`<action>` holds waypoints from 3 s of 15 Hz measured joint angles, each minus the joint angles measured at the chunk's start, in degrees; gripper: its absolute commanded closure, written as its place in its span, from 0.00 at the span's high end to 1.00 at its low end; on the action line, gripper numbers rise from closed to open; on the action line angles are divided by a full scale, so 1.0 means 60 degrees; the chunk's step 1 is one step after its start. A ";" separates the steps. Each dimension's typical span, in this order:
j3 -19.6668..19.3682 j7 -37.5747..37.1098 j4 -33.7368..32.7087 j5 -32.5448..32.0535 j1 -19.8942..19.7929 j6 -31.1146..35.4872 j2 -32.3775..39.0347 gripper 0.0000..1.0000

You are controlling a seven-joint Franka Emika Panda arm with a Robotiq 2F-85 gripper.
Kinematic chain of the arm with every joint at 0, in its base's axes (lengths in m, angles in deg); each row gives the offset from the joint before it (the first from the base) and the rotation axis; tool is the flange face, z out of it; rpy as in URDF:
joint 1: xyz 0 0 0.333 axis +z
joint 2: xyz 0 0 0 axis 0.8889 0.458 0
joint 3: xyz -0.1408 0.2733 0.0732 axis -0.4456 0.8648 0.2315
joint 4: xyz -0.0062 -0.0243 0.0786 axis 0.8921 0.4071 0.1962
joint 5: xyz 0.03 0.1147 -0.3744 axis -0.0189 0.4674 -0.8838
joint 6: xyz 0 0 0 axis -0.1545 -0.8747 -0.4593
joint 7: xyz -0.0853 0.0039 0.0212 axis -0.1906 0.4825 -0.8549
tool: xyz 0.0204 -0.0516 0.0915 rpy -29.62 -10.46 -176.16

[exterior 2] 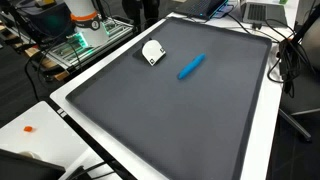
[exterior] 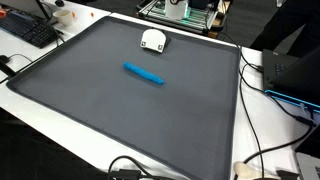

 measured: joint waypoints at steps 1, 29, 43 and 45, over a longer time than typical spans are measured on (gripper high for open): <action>0.0000 0.0000 0.0008 0.0000 0.0000 0.0000 0.0006 1.00; -0.0774 -0.5929 0.1756 0.5574 0.0022 0.3331 0.1258 1.00; -0.1061 -0.8257 0.1742 0.5661 -0.0006 0.4494 0.2810 1.00; -0.1065 -0.8257 0.1741 0.5664 -0.0003 0.4670 0.2945 1.00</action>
